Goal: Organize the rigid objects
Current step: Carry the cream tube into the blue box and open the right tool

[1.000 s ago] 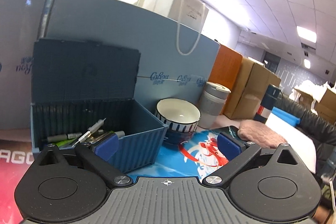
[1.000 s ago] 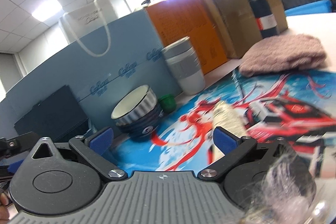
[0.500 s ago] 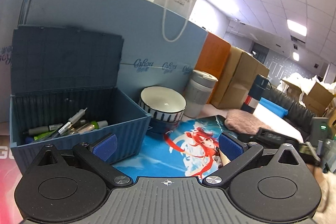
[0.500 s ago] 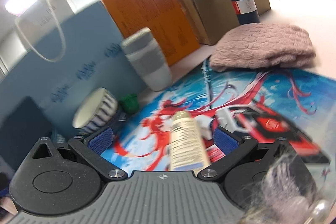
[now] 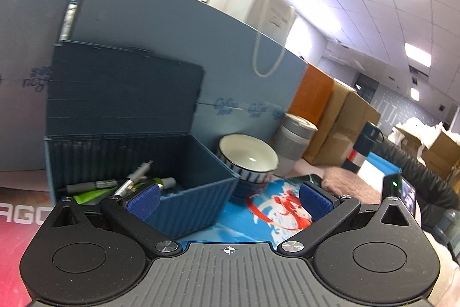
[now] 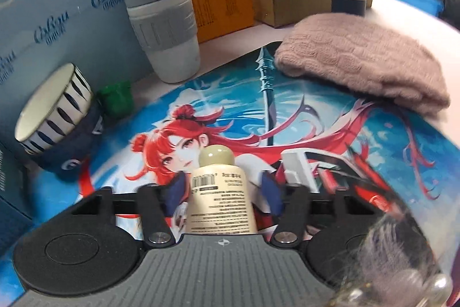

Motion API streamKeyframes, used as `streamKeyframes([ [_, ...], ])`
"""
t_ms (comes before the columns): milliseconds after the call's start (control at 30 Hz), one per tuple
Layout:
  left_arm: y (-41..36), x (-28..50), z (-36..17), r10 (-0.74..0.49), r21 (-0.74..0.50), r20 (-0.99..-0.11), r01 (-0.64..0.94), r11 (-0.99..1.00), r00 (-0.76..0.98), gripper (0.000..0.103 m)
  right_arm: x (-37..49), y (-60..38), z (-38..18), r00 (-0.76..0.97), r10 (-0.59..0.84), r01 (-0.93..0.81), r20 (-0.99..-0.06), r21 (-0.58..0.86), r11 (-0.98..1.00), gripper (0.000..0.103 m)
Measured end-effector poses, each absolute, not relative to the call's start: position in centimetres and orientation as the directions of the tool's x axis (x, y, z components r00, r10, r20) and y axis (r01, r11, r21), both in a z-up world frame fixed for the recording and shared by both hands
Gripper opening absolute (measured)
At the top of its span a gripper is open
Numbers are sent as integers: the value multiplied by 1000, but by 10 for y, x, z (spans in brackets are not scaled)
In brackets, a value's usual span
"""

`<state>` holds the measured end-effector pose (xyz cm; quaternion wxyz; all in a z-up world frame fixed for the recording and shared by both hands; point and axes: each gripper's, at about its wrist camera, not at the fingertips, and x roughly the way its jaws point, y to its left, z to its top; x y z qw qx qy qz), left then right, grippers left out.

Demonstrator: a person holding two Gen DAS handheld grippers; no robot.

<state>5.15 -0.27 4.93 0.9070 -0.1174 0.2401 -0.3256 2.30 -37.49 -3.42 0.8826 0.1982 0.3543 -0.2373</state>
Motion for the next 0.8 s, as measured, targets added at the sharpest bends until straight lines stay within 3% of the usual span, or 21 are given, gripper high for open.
streamKeyframes([
  [300, 33, 64, 53, -587, -409, -339, 447, 796, 735, 103, 1, -357, -12, 699, -255, 531, -668, 246, 811, 39],
  [633, 65, 79, 49, -516, -447, -346, 345, 825, 784, 103, -43, -318, 30, 846, -155, 381, -509, 377, 844, 39],
  [800, 82, 85, 46, -496, -487, -346, 299, 821, 797, 103, -37, -288, 67, 919, -74, 252, -388, 431, 867, 39],
])
